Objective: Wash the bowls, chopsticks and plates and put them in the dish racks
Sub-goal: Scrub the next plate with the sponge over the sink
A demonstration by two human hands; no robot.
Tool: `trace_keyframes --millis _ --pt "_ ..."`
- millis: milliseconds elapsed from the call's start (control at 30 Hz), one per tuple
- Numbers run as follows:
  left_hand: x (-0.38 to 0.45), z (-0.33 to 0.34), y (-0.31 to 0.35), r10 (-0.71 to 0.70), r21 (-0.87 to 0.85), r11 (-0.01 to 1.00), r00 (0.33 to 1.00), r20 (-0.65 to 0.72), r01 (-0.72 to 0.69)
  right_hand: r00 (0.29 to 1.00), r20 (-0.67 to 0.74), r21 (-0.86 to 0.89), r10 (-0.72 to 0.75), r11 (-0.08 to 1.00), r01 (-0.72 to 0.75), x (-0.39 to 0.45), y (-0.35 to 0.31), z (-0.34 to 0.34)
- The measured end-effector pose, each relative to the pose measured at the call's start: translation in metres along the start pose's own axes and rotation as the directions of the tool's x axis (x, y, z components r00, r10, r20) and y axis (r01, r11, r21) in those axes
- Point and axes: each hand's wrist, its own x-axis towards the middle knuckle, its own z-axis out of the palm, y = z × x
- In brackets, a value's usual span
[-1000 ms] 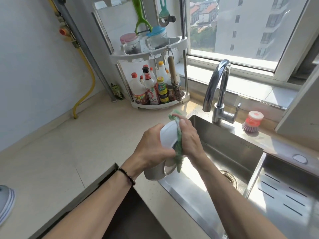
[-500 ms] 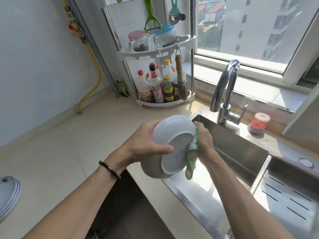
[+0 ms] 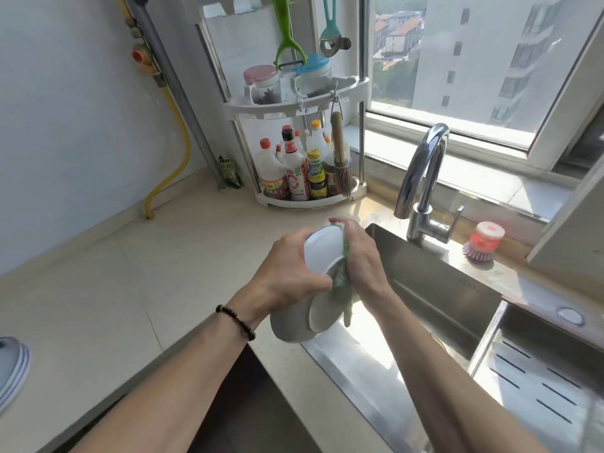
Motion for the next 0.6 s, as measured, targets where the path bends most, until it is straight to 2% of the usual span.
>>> trace_keyframes --millis 67,133,167,267,300,400,433,500,533,600 --pt "0.004 0.003 0.0 -0.025 -0.003 1.0 0.999 -0.048 0.025 0.993 0.034 -0.054 -0.115 0.992 0.117 -0.012 -0.007 0.013" --pt "0.003 0.005 0.0 -0.025 0.005 1.0 0.998 -0.054 0.025 0.985 0.073 0.004 -0.155 0.988 0.155 -0.021 -0.013 0.018" --pt "0.001 0.006 -0.001 -0.007 -0.016 1.0 0.999 -0.051 0.006 0.99 0.061 0.026 -0.125 0.992 0.123 -0.02 -0.016 0.012" --pt "-0.006 0.005 -0.001 0.038 -0.074 0.996 0.998 -0.057 -0.042 0.993 -0.032 0.092 0.118 0.989 -0.114 -0.003 -0.02 -0.006" --pt "-0.006 0.006 -0.001 0.033 -0.072 0.997 0.998 -0.058 -0.037 0.991 -0.053 0.086 0.125 0.989 -0.12 -0.003 -0.018 -0.005" --pt "0.0 0.008 0.001 0.023 0.031 0.999 0.999 -0.031 -0.022 0.999 -0.02 -0.012 -0.035 0.999 0.035 -0.015 -0.009 0.007" --pt "0.001 0.007 0.003 0.038 0.061 0.997 0.999 -0.01 -0.037 1.0 -0.016 -0.001 -0.024 1.0 0.024 -0.017 -0.007 0.006" --pt "0.0 0.004 0.007 0.073 0.036 0.997 0.997 0.025 -0.074 0.993 -0.039 0.141 0.114 0.984 -0.108 -0.015 -0.009 -0.004" --pt "-0.001 0.002 0.008 0.094 -0.001 0.996 0.995 0.03 -0.094 0.971 -0.057 0.247 0.231 0.946 -0.211 -0.011 -0.009 -0.012" --pt "-0.008 0.003 0.009 0.125 -0.056 0.991 0.992 0.016 -0.124 0.92 -0.108 0.328 0.376 0.887 -0.324 -0.004 -0.006 -0.024"
